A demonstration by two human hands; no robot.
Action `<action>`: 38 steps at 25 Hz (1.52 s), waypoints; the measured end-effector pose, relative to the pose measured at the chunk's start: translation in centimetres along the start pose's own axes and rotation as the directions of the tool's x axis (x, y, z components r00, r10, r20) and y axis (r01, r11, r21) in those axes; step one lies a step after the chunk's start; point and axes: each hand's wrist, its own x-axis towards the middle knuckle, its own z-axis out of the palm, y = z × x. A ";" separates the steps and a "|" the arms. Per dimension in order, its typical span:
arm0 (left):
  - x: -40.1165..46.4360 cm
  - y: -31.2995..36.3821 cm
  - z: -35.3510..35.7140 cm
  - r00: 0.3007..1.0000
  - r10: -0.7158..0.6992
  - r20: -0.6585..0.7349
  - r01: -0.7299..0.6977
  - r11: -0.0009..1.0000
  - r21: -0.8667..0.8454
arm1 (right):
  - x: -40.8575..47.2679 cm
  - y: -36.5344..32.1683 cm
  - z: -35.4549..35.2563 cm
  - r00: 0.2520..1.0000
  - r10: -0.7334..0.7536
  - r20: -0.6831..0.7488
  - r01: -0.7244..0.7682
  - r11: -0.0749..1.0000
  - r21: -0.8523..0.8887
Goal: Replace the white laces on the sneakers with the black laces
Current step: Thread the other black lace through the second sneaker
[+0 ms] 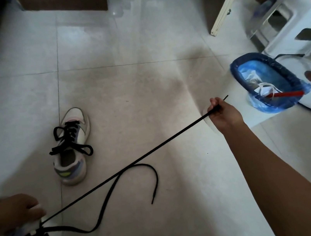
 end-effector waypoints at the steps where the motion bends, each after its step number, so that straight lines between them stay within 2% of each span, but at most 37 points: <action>1: 0.0 -0.4 0.1 0.999 -0.043 0.010 0.044 0.999 -0.009 | -0.1 -0.1 0.0 1.000 -0.004 -0.010 0.004 1.000 -0.011; 4: -0.7 -0.5 -0.3 0.993 -0.113 0.023 0.114 0.993 -0.038 | -0.6 0.1 0.1 0.999 0.002 0.044 0.002 0.995 -0.098; 6: -1.9 1.5 -1.9 0.999 -0.027 0.030 0.025 0.997 0.075 | -1.5 0.8 0.9 0.992 0.012 0.126 0.019 0.970 -0.240; 8: -4.0 5.7 -5.3 0.989 0.081 0.126 -0.092 0.992 0.081 | -3.1 2.2 2.4 0.974 0.054 0.220 0.058 0.879 -0.473; 10: -5.9 10.1 -8.5 0.963 0.225 0.146 -0.209 0.971 -0.113 | -5.6 4.5 4.2 0.933 0.158 0.323 0.103 0.744 -0.661; 13: -7.9 15.1 -12.2 0.938 0.342 0.063 -0.267 0.824 -0.499 | -10.8 7.1 6.5 0.832 0.316 0.455 0.179 0.625 -0.760; 16: -9.5 17.6 -14.8 0.912 0.409 -0.010 -0.297 0.645 -0.704 | -15.9 8.3 8.4 0.710 0.409 0.573 0.269 0.593 -0.758; 19: -10.4 18.9 -16.3 0.891 0.446 -0.084 -0.360 0.582 -0.729 | -18.7 8.1 10.0 0.659 0.410 0.630 0.419 0.495 -0.761; 21: -10.9 19.6 -16.9 0.882 0.458 -0.106 -0.389 0.585 -0.711 | -19.7 7.5 11.1 0.634 0.367 0.681 0.570 0.373 -0.732; 23: -11.4 20.1 -17.4 0.879 0.465 -0.104 -0.394 0.587 -0.707 | -20.5 7.3 12.0 0.568 0.364 0.739 0.726 0.202 -0.657; 25: -11.8 20.4 -17.8 0.878 0.465 -0.109 -0.399 0.588 -0.703 | -20.9 7.4 12.5 0.521 0.375 0.767 0.816 0.048 -0.577; 26: -11.9 20.5 -17.9 0.879 0.463 -0.114 -0.405 0.597 -0.693 | -21.0 7.4 12.6 0.509 0.375 0.774 0.835 0.004 -0.551; 30: -12.2 20.9 -18.0 0.894 0.432 -0.119 -0.400 0.650 -0.647 | -21.1 7.3 12.9 0.479 0.425 0.769 0.860 -0.048 -0.509; 36: -12.4 21.4 -17.6 0.918 0.381 -0.111 -0.370 0.721 -0.585 | -21.5 7.9 12.7 0.501 0.461 0.733 0.841 -0.057 -0.539; 38: -12.5 21.8 -17.3 0.921 0.361 -0.144 -0.381 0.764 -0.521 | -21.4 8.4 12.5 0.513 0.458 0.726 0.854 -0.183 -0.488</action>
